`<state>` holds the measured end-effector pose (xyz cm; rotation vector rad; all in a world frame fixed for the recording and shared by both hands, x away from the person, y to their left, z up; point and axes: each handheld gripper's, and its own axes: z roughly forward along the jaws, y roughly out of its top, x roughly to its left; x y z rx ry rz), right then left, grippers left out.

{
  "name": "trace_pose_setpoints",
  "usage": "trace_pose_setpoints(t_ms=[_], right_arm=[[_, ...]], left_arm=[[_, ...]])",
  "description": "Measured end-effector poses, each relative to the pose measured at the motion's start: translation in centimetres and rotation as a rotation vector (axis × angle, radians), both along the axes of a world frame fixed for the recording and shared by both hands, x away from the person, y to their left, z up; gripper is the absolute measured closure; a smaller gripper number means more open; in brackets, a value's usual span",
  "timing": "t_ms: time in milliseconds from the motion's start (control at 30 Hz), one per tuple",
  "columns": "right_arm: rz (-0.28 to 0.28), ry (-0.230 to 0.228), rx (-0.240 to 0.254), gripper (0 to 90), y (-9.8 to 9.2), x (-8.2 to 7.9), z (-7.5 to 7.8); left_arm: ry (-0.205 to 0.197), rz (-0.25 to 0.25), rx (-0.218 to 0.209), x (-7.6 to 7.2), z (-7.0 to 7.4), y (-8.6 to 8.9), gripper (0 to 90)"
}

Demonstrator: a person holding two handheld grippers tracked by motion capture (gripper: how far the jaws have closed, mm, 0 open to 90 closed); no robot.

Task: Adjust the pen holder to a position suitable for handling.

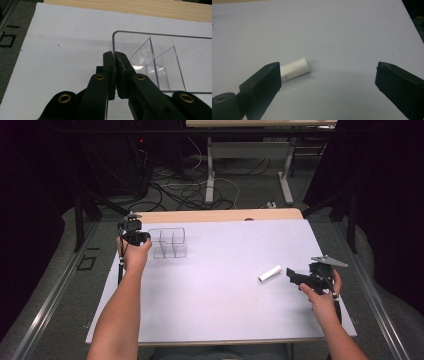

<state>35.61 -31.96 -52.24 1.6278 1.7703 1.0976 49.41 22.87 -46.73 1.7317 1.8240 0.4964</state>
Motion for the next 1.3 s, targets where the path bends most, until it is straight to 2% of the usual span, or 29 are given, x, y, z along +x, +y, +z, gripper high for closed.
trace_pose_setpoints(t_ms=[167, 367, 567, 767, 1300], right_arm=[[0.003, 0.002, 0.000, 6.7, 0.0, 0.0, 0.0], [0.005, 0.006, 0.000, 6.9, 0.1, 0.0, -0.1], [0.009, 0.010, 0.003, 7.0, 0.1, 0.0, -0.1], [0.009, 0.011, 0.004, 7.0, 0.1, 0.0, -0.1], [0.012, 0.016, 0.005, 7.1, 0.3, 0.0, -0.2]], left_arm=[[0.022, -0.002, -0.017, -0.5, 0.2, 0.1, 87.9], [0.022, -0.017, -0.018, -1.5, 0.2, -0.4, 87.9], [0.026, -0.032, -0.059, -2.7, 0.2, -0.9, 87.6], [0.045, -0.078, -0.059, -3.8, 0.4, -2.0, 87.5], [0.028, -0.117, -0.128, -6.5, 0.0, -4.1, 86.5]])
